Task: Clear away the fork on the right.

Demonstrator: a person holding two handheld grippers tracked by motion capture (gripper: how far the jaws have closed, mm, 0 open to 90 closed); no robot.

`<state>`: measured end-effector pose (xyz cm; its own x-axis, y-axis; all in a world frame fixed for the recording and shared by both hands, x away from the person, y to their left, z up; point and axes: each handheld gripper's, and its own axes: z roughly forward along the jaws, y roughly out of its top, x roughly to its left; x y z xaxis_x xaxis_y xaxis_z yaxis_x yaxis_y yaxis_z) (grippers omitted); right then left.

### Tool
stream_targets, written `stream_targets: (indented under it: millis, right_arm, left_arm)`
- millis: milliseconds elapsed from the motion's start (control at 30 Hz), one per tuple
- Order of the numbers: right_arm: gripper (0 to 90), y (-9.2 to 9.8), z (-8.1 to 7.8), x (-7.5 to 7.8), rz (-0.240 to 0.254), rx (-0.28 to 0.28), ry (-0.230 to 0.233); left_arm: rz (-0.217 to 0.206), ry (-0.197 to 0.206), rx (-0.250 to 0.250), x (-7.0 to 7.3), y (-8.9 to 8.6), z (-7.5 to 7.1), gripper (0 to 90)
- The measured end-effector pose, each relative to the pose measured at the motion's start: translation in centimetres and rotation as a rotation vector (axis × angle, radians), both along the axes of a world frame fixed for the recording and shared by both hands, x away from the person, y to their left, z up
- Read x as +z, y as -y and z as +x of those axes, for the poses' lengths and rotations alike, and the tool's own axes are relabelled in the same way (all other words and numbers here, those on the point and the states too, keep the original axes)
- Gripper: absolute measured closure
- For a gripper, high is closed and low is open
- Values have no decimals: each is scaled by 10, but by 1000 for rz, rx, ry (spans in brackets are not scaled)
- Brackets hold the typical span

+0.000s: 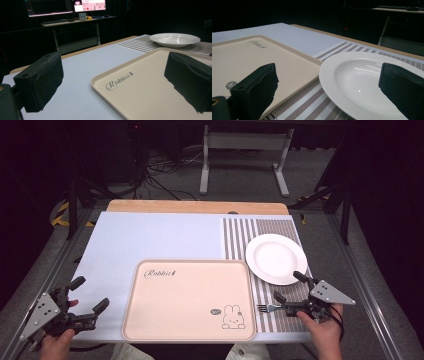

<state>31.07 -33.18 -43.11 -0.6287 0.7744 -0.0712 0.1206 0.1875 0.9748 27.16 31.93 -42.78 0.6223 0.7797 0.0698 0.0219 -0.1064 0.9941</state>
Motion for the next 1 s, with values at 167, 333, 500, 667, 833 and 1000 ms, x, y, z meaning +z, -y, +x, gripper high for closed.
stream_targets:
  millis: [167, 333, 500, 667, 833, 1000]
  right_arm:
    - [33, 0, 0, 1, 2, 0, 1]
    - [34, -1, 0, 0, 2, 6, -1]
    - [35, -1, 0, 1, 5, 5, 2]
    - [36, 0, 1, 0, 5, 8, -1]
    - [37, -1, 3, 4, -9, 11, -4]
    - [37, -4, 12, 16, -50, 13, 1]
  left_arm:
    - [2, -4, 1, 0, 0, 0, 31]
    - [0, -3, 2, 0, 0, 0, 31]
    - [2, -2, 1, 0, 0, 0, 31]
    - [3, -3, 1, 0, 0, 0, 32]
    - [4, -8, 1, -1, 0, 1, 33]
    - [6, -7, 2, -1, 0, 1, 33]
